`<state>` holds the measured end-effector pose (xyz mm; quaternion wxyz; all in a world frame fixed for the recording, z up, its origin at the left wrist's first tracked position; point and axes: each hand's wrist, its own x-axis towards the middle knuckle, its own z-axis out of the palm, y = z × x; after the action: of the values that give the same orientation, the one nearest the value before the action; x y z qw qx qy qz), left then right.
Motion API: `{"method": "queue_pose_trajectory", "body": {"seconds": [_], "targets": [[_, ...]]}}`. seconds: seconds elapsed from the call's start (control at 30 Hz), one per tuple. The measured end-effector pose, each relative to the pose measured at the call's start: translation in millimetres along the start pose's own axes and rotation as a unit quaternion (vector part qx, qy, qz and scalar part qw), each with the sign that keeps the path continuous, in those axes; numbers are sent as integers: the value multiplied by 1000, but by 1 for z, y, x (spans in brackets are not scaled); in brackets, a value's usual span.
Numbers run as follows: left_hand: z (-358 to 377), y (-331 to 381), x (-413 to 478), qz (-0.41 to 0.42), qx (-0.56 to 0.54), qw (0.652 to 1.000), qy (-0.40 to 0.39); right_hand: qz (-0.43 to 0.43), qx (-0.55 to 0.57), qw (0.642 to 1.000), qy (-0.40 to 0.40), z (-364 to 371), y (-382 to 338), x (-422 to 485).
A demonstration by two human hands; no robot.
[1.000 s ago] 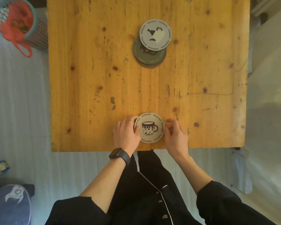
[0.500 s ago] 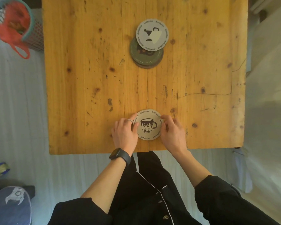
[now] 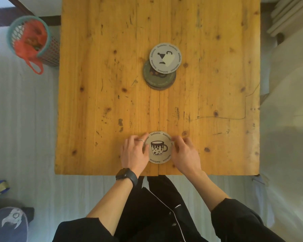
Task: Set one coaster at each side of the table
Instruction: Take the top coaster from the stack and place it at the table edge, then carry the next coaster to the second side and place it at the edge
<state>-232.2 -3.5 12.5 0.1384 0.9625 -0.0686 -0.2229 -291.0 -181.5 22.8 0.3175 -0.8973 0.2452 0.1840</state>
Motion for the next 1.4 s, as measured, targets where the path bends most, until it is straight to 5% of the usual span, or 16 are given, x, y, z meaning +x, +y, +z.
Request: {"method": "queue_pose_trajectory", "body": {"seconds": [0.3,0.47,0.67,0.9,1.17,1.3,1.4], "targets": [[-54,38,127,74,-23,996,45,68,90,991,65,-77,-58,137],[-65,59,196,156,69,985,24,127,118,981,86,-97,-101,226],[-57,51,194,164,113,980,2,201,180,957,103,-92,-112,249],[-59,59,192,149,115,982,-5,165,355,915,99,-105,-68,217],[-53,153,145,44,-78,996,-29,234,568,784,85,-140,54,85],[-24,234,80,-9,-350,893,-281,254,589,764,77,-157,110,28],[13,289,34,-11,-396,872,-289,262,575,773,46,-183,162,-2]]}}
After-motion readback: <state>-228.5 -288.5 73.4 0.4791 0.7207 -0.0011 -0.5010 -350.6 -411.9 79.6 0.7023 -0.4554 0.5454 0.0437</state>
